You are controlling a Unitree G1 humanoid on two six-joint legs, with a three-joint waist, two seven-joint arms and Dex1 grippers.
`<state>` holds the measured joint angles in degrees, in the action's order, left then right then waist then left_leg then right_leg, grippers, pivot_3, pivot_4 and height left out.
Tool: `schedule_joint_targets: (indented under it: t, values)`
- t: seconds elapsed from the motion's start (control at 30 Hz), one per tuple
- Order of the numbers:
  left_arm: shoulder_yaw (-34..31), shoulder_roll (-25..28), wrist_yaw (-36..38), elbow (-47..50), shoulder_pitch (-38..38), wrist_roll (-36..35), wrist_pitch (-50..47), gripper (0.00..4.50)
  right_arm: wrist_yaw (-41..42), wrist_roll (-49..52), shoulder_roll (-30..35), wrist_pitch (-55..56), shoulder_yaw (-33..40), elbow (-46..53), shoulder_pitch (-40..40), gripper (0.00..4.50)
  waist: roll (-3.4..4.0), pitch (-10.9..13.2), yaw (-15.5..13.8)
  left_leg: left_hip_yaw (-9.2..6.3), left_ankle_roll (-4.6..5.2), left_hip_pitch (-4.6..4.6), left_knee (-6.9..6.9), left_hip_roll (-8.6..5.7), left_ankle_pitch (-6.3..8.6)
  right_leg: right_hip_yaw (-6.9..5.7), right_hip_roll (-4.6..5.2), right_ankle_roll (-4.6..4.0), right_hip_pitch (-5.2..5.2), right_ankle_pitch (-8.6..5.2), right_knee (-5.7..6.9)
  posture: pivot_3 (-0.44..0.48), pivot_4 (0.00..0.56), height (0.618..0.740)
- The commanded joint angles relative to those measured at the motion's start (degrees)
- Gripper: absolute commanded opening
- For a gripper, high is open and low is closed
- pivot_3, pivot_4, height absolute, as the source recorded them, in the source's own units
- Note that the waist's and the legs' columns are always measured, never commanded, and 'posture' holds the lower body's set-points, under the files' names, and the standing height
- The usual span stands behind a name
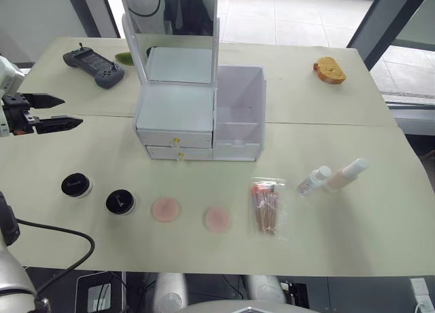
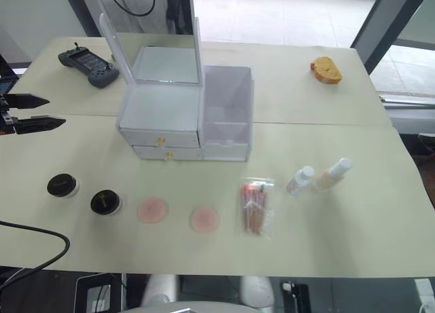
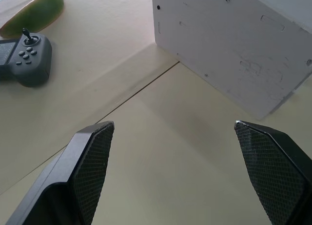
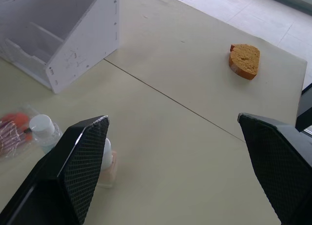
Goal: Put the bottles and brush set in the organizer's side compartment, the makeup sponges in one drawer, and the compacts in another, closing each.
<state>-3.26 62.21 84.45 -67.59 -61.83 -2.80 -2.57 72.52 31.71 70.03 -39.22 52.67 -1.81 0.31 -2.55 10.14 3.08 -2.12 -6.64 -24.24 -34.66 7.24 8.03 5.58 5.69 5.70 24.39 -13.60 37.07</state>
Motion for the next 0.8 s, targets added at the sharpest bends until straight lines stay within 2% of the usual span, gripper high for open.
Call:
schedule_joint_targets:
  t: [0.03, 0.23, 0.3, 0.37, 0.43, 0.5, 0.6, 0.67, 0.73, 0.8]
  values:
    - [-1.13, 1.09, 0.04, -0.63, -1.73, -0.35, -1.91, 4.27, -0.25, 0.97, -0.13, 0.51, 0.85, 1.21, -0.97, 4.5, 0.0, 0.0, -0.02, 0.0, 0.0, 0.0, 0.0, 0.0, 0.0, 0.0, 0.0, 0.0, 0.0, 0.0, 0.0, 0.0, 0.15, 0.715]
    - [-0.33, 1.03, 3.53, 0.02, -4.96, 0.15, -2.78, 4.27, -0.85, 2.1, -1.19, -0.16, 0.49, 2.85, -0.67, 4.5, 0.0, 0.0, -0.19, 0.0, 0.0, 0.0, 0.0, 0.0, 0.0, 0.0, 0.0, 0.0, 0.0, 0.0, 0.0, 0.0, 0.15, 0.715]
    - [2.64, 0.14, 6.8, 3.22, -7.0, -1.65, -7.41, 4.27, -1.71, 3.11, -1.39, -2.83, 1.24, 4.81, -0.3, 4.5, 0.0, 0.0, -0.38, 0.0, 0.0, -0.02, 0.0, 0.0, 0.0, -0.01, -0.01, 0.0, 0.01, 0.0, 0.0, 0.0, 0.15, 0.715]
    - [8.69, 1.14, 8.01, 11.44, -4.95, -9.42, -11.59, 4.27, -3.25, 4.1, -1.39, -5.96, 2.05, 7.25, -0.37, 4.5, 0.0, 0.0, -0.5, 0.0, 0.0, -0.04, -0.01, 0.0, 0.0, 0.0, 0.0, 0.01, 0.0, 0.0, -0.01, 0.0, 0.15, 0.715]
    - [14.96, 3.09, 8.05, 24.35, -2.49, -20.06, -18.9, 4.27, -3.28, 6.89, -1.82, -10.74, 4.53, 13.13, 0.97, 4.5, 0.02, 0.01, -0.52, 0.0, -0.01, -0.04, 0.0, 0.0, 0.0, 0.0, 0.01, 0.0, -0.01, 0.0, 0.0, 0.0, 0.15, 0.715]
    - [19.22, 2.71, 8.05, 34.77, -3.61, -26.85, -25.19, 4.27, -3.72, 10.19, -2.96, -16.52, 7.82, 20.55, 3.01, 4.5, 0.03, 0.02, -0.94, -0.03, 0.0, -0.06, 0.06, 0.0, 0.0, 0.0, 0.01, 0.01, 0.01, -0.05, 0.03, 0.0, 0.15, 0.715]
    - [22.87, -0.76, 8.05, 45.46, -7.37, -33.13, -33.38, 4.27, -6.35, 13.99, -5.3, -23.78, 12.42, 29.85, 5.78, 4.5, 0.02, 0.02, -1.6, -0.13, 0.0, -0.13, -0.01, 0.0, 0.0, -0.06, 0.0, 0.01, -0.01, -0.08, 0.02, 0.0, 0.15, 0.715]
    - [24.15, -3.14, 8.05, 49.71, -8.34, -34.39, -34.79, 4.27, -8.64, 15.85, -6.68, -27.69, 14.94, 34.18, 7.06, 4.5, 0.02, 0.02, -1.99, -0.15, 0.0, -0.13, -0.09, -0.01, 0.01, -0.06, 0.0, 0.0, -0.06, -0.09, -0.01, 0.0, 0.15, 0.715]
    - [25.84, -7.15, 8.05, 50.99, -9.06, -30.42, -30.78, 4.27, -10.84, 17.36, -8.21, -33.24, 18.45, 39.43, 9.9, 4.5, 0.06, 0.0, -1.99, -0.15, 0.02, -0.09, -0.09, -0.02, 0.02, -0.04, -0.01, -0.06, -0.06, -0.12, -0.02, 0.0, 0.15, 0.715]
    - [25.86, -13.55, 6.58, 49.97, -11.92, -27.38, -31.55, 4.27, -14.13, 21.44, -11.53, -38.39, 23.51, 45.63, 11.22, 4.5, 0.08, -0.01, -2.19, -0.15, 0.04, -0.01, -0.07, -0.02, 0.03, -0.05, -0.02, -0.09, -0.13, -0.13, -0.01, 0.0, 0.15, 0.715]
